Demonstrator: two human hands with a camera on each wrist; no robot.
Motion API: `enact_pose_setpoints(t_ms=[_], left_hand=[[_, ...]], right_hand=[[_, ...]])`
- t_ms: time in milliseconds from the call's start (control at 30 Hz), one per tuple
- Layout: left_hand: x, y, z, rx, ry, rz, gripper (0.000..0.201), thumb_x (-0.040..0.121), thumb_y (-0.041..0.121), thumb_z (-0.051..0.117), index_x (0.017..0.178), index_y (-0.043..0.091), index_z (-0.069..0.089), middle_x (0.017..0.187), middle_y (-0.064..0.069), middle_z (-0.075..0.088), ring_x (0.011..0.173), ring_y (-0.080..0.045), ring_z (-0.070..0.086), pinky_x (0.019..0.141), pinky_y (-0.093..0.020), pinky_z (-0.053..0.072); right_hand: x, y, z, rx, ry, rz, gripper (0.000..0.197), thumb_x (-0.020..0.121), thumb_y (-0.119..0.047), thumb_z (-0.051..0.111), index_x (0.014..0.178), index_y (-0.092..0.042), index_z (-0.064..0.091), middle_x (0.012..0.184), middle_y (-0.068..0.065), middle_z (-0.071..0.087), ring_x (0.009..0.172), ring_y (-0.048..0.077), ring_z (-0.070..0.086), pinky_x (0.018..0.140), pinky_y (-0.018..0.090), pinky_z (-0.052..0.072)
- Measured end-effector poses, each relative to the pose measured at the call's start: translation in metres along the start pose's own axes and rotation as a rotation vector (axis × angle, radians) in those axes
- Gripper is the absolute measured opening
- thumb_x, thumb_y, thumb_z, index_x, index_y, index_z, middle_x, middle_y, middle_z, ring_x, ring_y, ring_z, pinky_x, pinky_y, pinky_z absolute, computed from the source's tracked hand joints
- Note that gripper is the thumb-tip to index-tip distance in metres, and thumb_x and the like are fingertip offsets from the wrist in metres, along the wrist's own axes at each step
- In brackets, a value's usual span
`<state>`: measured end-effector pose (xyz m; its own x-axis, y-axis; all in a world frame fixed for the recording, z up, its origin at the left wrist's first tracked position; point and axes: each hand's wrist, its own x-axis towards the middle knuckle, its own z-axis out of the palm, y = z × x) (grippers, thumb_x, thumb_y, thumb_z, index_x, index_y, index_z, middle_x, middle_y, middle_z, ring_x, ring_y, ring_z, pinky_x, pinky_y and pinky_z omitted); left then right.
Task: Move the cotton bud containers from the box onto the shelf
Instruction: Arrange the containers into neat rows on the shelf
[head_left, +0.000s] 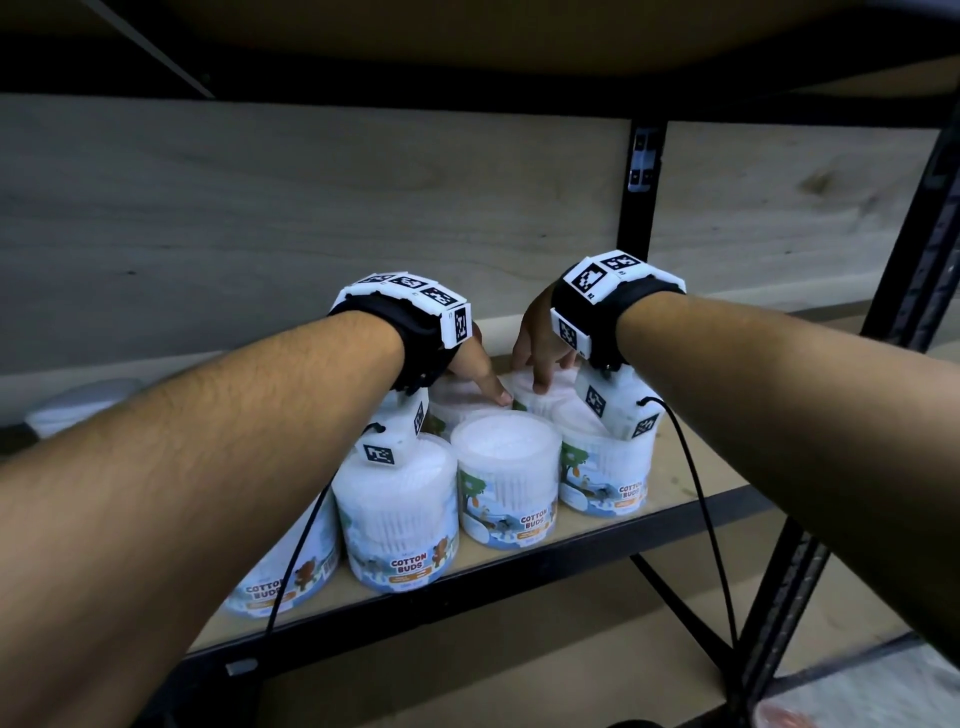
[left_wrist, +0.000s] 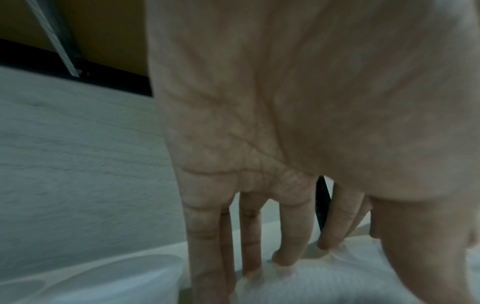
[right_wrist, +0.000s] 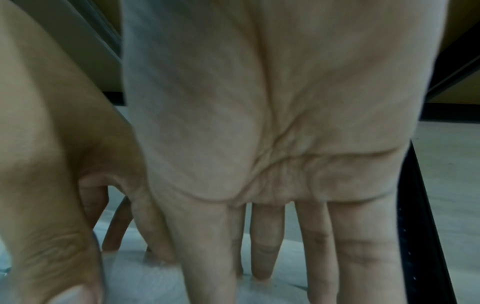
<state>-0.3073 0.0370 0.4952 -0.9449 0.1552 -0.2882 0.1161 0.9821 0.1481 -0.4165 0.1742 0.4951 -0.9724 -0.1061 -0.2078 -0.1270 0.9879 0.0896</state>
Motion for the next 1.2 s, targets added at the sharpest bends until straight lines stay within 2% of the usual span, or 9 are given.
enact_pose_setpoints(t_ms=[67, 167, 367, 500, 633, 800, 933, 1033, 1200], left_hand=[[0.001, -0.001, 0.001, 0.006, -0.013, 0.005, 0.05, 0.083, 0.046, 0.073, 0.108, 0.005, 0.058, 0.101, -0.01, 0.061, 0.069, -0.017, 0.058, 0.053, -0.023, 0.045], [0.001, -0.002, 0.002, -0.011, 0.003, 0.016, 0.052, 0.084, 0.046, 0.072, 0.111, 0.005, 0.059, 0.106, -0.011, 0.06, 0.069, -0.017, 0.057, 0.053, -0.023, 0.045], [-0.009, -0.009, -0.002, -0.011, 0.0, 0.057, 0.064, 0.083, 0.053, 0.069, 0.127, 0.007, 0.062, 0.126, -0.013, 0.063, 0.096, -0.026, 0.065, 0.07, -0.025, 0.054], [-0.026, -0.025, -0.013, -0.001, 0.023, 0.074, 0.077, 0.081, 0.059, 0.068, 0.141, 0.014, 0.051, 0.134, -0.005, 0.054, 0.118, -0.028, 0.056, 0.091, -0.039, 0.056], [-0.054, -0.055, -0.019, 0.001, 0.057, 0.116, 0.071, 0.08, 0.061, 0.068, 0.137, 0.022, 0.055, 0.129, 0.001, 0.057, 0.108, -0.021, 0.061, 0.087, -0.037, 0.059], [-0.092, -0.094, -0.016, 0.064, 0.064, 0.158, 0.065, 0.083, 0.062, 0.064, 0.137, 0.026, 0.056, 0.133, 0.007, 0.055, 0.107, -0.015, 0.061, 0.085, -0.031, 0.059], [-0.117, -0.118, -0.005, 0.103, 0.048, 0.178, 0.071, 0.076, 0.073, 0.061, 0.135, 0.033, 0.057, 0.13, 0.018, 0.058, 0.095, 0.002, 0.06, 0.09, -0.027, 0.054], [-0.135, -0.128, 0.002, 0.115, 0.047, 0.166, 0.069, 0.073, 0.077, 0.06, 0.132, 0.041, 0.057, 0.125, 0.027, 0.057, 0.096, 0.006, 0.06, 0.091, -0.02, 0.046], [-0.153, -0.142, 0.009, 0.108, 0.013, 0.155, 0.072, 0.062, 0.08, 0.067, 0.127, 0.05, 0.056, 0.126, 0.034, 0.052, 0.097, 0.014, 0.054, 0.09, -0.018, 0.038]], right_hand=[[-0.044, -0.018, 0.003, -0.115, -0.11, 0.011, 0.06, 0.046, -0.057, 0.091, 0.101, -0.057, 0.069, 0.125, -0.005, 0.064, 0.095, 0.029, 0.071, 0.089, 0.044, 0.056], [-0.094, -0.032, 0.004, -0.177, -0.15, -0.033, 0.059, 0.095, -0.031, 0.063, 0.149, -0.019, 0.042, 0.145, 0.006, 0.049, 0.124, 0.023, 0.056, 0.097, 0.027, 0.044], [-0.098, -0.022, 0.004, -0.072, -0.096, -0.09, 0.056, 0.091, -0.021, 0.069, 0.144, -0.017, 0.049, 0.127, 0.005, 0.06, 0.074, 0.008, 0.054, 0.033, 0.009, 0.041], [-0.112, -0.023, 0.005, -0.071, -0.06, -0.154, 0.05, 0.093, -0.01, 0.065, 0.141, -0.01, 0.052, 0.099, 0.001, 0.06, 0.076, 0.012, 0.057, 0.047, 0.012, 0.049], [-0.121, -0.033, 0.007, -0.063, 0.034, -0.183, 0.043, 0.093, -0.022, 0.057, 0.135, -0.03, 0.056, 0.126, 0.0, 0.058, 0.103, 0.018, 0.058, 0.047, 0.012, 0.051], [-0.138, -0.059, 0.012, 0.186, 0.064, -0.321, 0.048, 0.094, -0.022, 0.059, 0.14, -0.031, 0.051, 0.13, -0.002, 0.057, 0.109, 0.021, 0.059, 0.086, 0.042, 0.059], [-0.156, -0.076, 0.019, 0.249, 0.051, -0.484, 0.044, 0.096, -0.028, 0.058, 0.139, -0.031, 0.053, 0.134, -0.012, 0.058, 0.115, 0.013, 0.058, 0.088, 0.033, 0.058], [-0.169, -0.089, 0.022, 0.247, 0.038, -0.568, 0.045, 0.094, -0.044, 0.059, 0.138, -0.039, 0.051, 0.131, -0.018, 0.059, 0.118, 0.005, 0.055, 0.085, 0.008, 0.046], [-0.181, -0.1, 0.024, 0.203, -0.048, -0.573, 0.073, 0.069, -0.072, 0.07, 0.135, -0.05, 0.049, 0.13, -0.023, 0.057, 0.113, -0.001, 0.054, 0.106, 0.026, 0.036]])
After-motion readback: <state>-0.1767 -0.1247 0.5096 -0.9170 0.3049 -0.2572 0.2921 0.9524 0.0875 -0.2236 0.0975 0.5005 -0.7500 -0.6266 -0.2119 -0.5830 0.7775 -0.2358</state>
